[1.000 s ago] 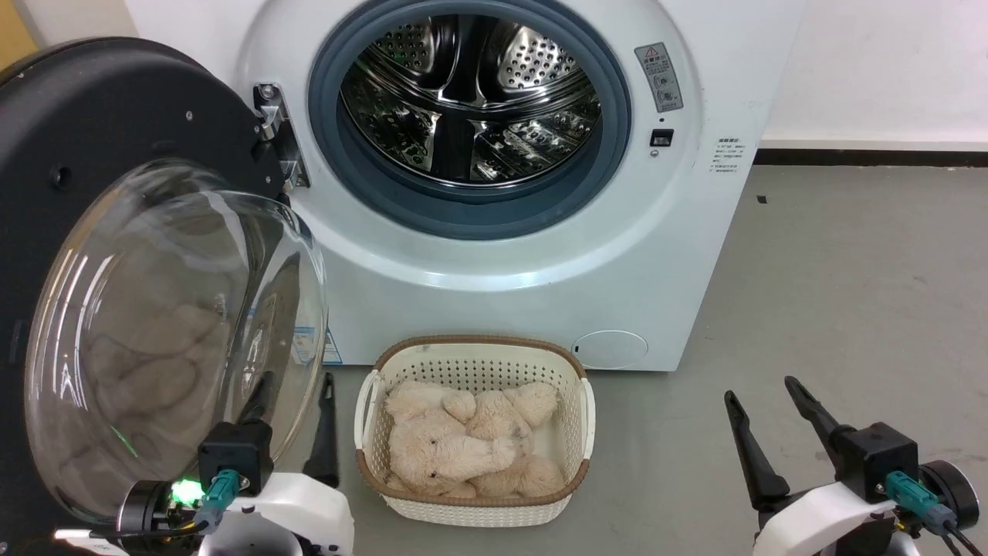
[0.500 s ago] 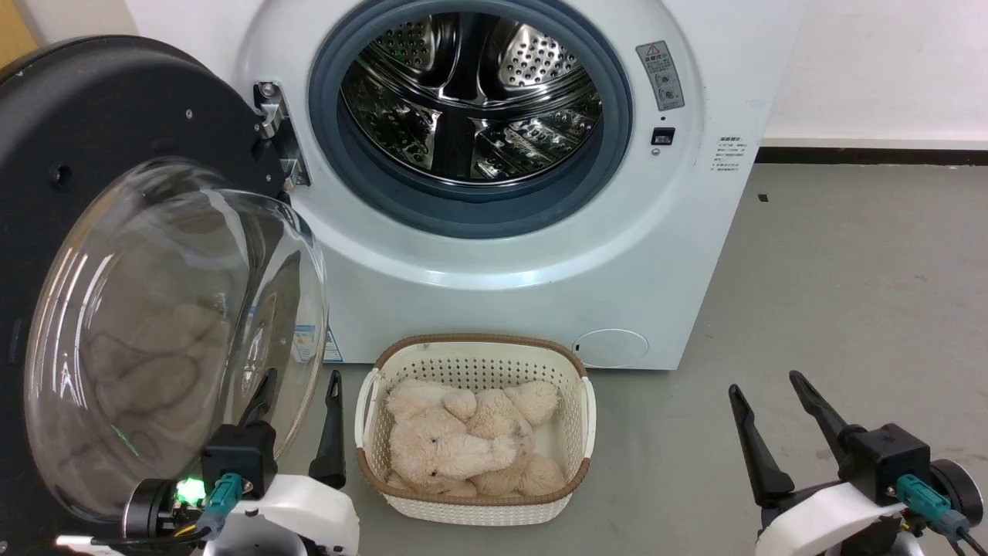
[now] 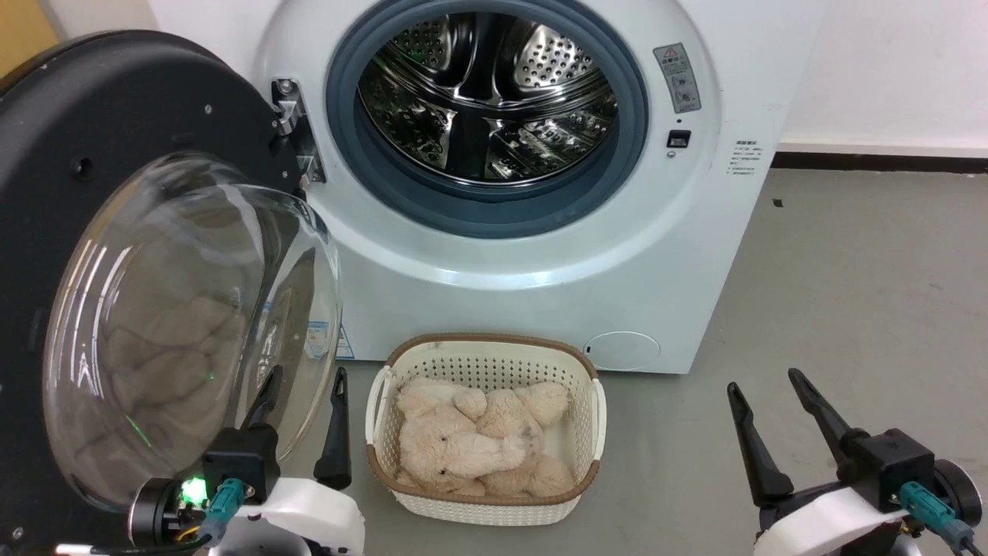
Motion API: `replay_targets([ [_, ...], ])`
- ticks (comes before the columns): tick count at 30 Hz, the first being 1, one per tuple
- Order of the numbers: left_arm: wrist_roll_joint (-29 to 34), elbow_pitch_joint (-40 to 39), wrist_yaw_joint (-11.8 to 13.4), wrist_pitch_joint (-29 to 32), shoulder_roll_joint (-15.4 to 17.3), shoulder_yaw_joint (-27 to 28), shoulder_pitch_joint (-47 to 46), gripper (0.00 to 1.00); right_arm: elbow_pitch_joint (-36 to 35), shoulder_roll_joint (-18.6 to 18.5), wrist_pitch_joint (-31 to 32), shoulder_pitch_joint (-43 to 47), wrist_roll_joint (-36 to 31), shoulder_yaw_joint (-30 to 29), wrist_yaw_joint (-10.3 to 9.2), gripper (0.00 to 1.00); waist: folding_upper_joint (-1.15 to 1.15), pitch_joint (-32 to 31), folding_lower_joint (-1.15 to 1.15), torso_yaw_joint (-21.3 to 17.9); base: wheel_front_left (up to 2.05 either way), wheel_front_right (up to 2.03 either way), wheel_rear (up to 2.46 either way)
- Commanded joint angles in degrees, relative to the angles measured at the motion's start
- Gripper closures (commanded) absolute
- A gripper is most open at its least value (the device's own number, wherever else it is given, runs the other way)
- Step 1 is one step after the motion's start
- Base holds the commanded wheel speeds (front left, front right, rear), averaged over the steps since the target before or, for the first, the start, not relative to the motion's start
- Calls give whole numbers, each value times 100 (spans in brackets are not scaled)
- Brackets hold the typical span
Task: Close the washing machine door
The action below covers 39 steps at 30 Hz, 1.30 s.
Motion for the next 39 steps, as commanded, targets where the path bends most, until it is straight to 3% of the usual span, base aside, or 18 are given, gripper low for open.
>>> replay_targets([
  [1,-43,-12,26,-59,1,-20,81,0,-50,6,-58,87,49,20,1,0,0,0,0,24,0,0,0],
  [22,-168,-44,53,-310,0,-128,165,0,-125,9,-309,182,124,159,2,0,0,-26,0,516,0,0,0],
  [39,-260,-89,76,-514,0,-229,233,0,-199,12,-512,252,179,299,3,0,0,-36,0,1185,0,0,0],
])
